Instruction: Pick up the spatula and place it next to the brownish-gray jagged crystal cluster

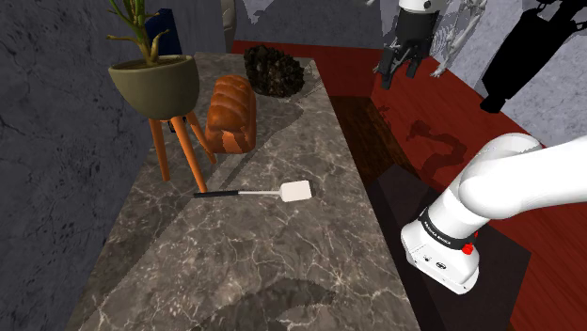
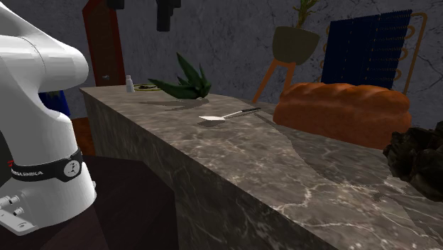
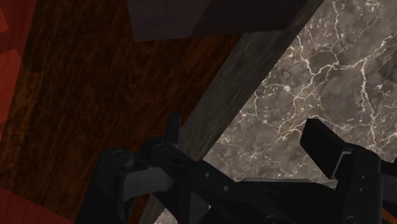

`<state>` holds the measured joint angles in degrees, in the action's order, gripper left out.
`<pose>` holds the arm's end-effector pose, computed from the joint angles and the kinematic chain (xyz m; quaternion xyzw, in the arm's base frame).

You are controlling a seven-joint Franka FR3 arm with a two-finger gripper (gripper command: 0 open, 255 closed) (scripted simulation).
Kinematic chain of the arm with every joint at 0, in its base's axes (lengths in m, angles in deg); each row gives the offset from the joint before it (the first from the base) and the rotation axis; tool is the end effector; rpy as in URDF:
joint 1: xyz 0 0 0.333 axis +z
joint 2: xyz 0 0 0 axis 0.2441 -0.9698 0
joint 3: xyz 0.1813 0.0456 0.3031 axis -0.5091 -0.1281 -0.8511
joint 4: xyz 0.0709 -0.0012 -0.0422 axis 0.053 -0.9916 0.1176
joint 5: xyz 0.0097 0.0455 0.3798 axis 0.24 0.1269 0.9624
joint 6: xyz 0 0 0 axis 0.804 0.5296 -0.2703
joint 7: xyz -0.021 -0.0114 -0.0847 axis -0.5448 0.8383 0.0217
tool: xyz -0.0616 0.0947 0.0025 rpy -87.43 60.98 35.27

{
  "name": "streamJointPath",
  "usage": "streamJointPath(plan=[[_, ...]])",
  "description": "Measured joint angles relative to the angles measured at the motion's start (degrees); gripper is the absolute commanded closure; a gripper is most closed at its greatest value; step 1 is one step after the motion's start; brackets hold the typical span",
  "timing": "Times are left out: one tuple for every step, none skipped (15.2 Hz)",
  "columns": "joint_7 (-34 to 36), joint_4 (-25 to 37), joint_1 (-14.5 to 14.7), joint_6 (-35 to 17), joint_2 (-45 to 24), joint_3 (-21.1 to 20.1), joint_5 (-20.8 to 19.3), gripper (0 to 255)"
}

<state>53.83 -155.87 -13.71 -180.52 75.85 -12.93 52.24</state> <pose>0.2698 -0.0115 0.5775 0.9949 -0.0731 -0.0318 0.0620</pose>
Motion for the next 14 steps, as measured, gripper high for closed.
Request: streamJointPath(plan=[[0.0, 0.0, 0.0, 0.0, 0.0, 0.0, 0.0, 0], [-0.2, -0.1, 0.5, -0.7, -0.6, -0.3, 0.3, 0], [-0.4, -0.4, 1.1, -2.0, -1.5, -0.6, 0.7, 0], [-1.0, -0.8, 1.8, -3.4, -2.2, -0.8, 1.0, 0], [-1.6, -0.8, 2.6, -4.8, -3.4, -1.1, 1.4, 0], [-2.1, -1.1, 3.5, -6.1, -4.3, -1.5, 1.9, 0], [-2.8, -0.9, 4.2, -7.3, -5.4, -1.8, 2.2, 0], [-3.5, -1.3, 5.0, -8.8, -6.5, -2.1, 2.6, 0], [-4.0, -0.9, 5.9, -10.3, -8.1, -2.6, 3.1, 0], [-4.6, -0.6, 6.7, -11.9, -9.8, -3.0, 3.5, 0], [-5.1, -1.0, 7.6, -13.3, -10.7, -3.5, 4.0, 0], [-5.7, -1.0, 8.4, -14.9, -11.9, -3.9, 4.3, 0], [-6.3, -0.8, 9.2, -16.0, -13.0, -4.4, 4.8, 0], [-7.0, -0.5, 10.0, -17.4, -14.5, -4.8, 5.1, 0]])
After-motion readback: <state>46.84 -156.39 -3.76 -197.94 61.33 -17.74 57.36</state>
